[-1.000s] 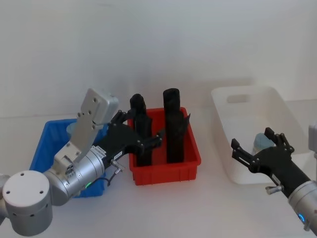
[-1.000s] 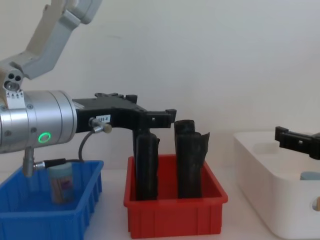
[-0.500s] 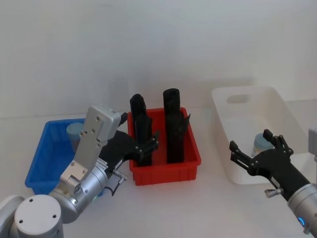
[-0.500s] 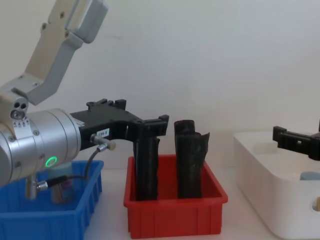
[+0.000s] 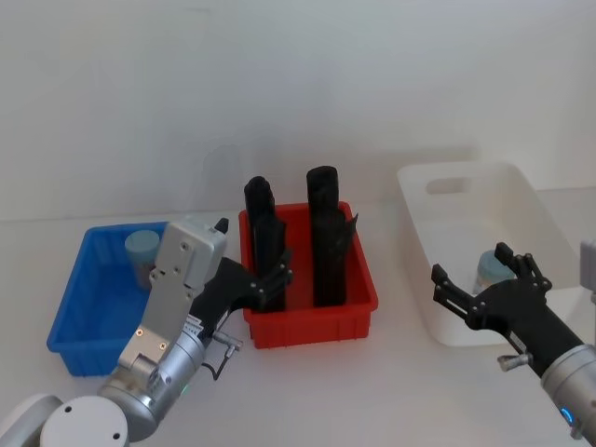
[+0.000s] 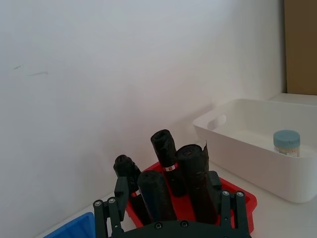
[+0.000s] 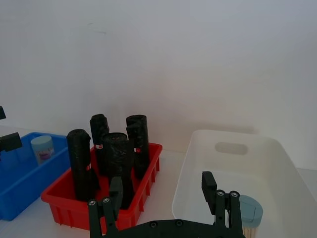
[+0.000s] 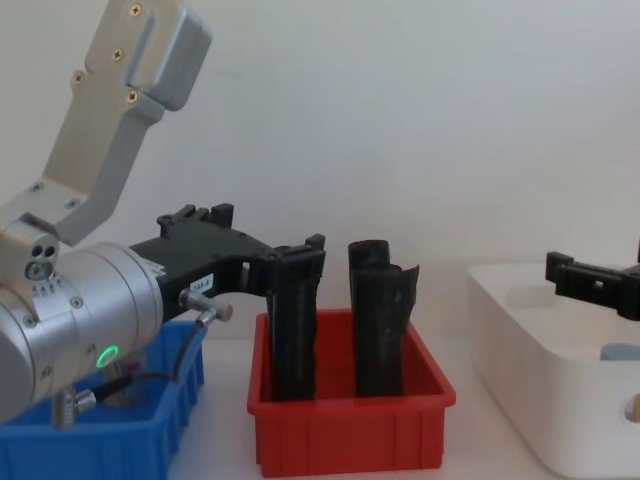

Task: Pick the cotton swabs from the blue box and place them into the white box.

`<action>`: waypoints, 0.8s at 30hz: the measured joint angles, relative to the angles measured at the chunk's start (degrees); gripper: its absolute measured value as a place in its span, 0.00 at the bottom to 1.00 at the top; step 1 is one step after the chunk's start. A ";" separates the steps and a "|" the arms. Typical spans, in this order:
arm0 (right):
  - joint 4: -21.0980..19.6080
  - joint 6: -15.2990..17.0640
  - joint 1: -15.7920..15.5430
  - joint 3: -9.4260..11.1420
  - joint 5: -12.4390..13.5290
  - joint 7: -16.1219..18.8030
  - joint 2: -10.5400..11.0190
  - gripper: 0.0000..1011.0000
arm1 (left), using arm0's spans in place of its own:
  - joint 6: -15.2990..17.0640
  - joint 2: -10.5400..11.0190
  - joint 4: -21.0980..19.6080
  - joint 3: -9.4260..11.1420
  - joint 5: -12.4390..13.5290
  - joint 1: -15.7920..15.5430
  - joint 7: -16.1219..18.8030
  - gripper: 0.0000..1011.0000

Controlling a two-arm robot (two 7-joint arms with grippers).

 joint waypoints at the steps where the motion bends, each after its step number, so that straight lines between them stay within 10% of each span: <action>1: 0.00 0.00 0.00 0.00 0.00 0.00 0.00 0.99 | -0.05 0.00 -0.01 0.01 0.02 0.03 0.07 0.99; 24: 0.87 0.20 0.77 -0.13 -0.88 1.04 -0.34 0.99 | -0.11 0.02 0.02 -0.01 0.02 0.01 0.20 0.99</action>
